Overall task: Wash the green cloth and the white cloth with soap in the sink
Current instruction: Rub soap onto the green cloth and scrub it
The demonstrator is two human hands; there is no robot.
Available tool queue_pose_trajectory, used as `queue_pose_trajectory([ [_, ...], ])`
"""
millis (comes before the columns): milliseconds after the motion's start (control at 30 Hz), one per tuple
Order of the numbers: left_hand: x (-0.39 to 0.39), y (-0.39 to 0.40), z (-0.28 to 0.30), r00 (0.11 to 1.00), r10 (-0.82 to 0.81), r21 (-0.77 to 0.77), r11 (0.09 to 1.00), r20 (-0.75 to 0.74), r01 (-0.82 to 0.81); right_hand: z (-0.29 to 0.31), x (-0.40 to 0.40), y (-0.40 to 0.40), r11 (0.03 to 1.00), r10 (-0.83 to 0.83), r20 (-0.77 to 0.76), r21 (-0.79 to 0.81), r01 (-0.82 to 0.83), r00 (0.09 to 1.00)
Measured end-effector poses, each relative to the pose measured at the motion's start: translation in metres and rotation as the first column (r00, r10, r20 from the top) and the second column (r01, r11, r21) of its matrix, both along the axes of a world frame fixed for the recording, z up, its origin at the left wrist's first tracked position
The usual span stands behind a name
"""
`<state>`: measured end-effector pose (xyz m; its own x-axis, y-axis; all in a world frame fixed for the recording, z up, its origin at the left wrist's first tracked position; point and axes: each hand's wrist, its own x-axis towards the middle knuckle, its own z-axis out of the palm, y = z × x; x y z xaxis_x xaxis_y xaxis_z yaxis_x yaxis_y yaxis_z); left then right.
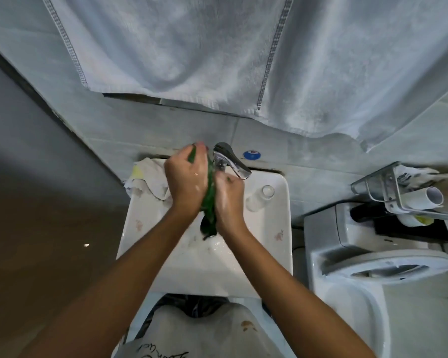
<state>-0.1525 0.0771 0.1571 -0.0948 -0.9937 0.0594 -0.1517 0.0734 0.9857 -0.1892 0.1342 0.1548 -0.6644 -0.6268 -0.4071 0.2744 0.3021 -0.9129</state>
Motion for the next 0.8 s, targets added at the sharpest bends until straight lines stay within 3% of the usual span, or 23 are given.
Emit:
queue_pose_trajectory([
  [67,0.006,-0.014,-0.005,1.000,0.011,-0.031,0.999,0.015,-0.010,-0.003,0.010,0.010,0.996,0.086,0.038,-0.020,-0.086,0.996],
  [233,0.026,-0.020,0.005,0.982,-0.173,-0.117,0.977,0.074,0.180,-0.003,-0.010,0.024,0.983,0.169,-0.049,-0.059,-0.172,0.984],
  [367,0.054,-0.045,0.006,0.931,-0.294,-0.149,0.932,0.217,0.330,0.004,-0.043,0.044,0.894,0.443,-0.070,0.110,-0.434,0.894],
  [467,0.066,-0.048,0.003,0.820,-0.405,-0.066,0.881,0.405,0.468,0.012,-0.061,0.048,0.753,0.639,-0.129,0.306,-0.582,0.758],
  [567,0.070,-0.045,0.004,0.750,-0.509,0.031,0.835,0.421,0.549,0.016,-0.073,0.045,0.659,0.733,-0.122,0.371,-0.654,0.669],
  [700,0.076,-0.046,0.001,0.582,-0.666,0.209,0.723,0.467,0.659,0.012,-0.084,0.040,0.642,0.748,-0.112,0.372,-0.671,0.654],
  [800,0.080,-0.043,0.002,0.409,-0.793,0.342,0.578,0.452,0.741,0.010,-0.089,0.040,0.618,0.777,-0.159,0.374,-0.691,0.609],
])
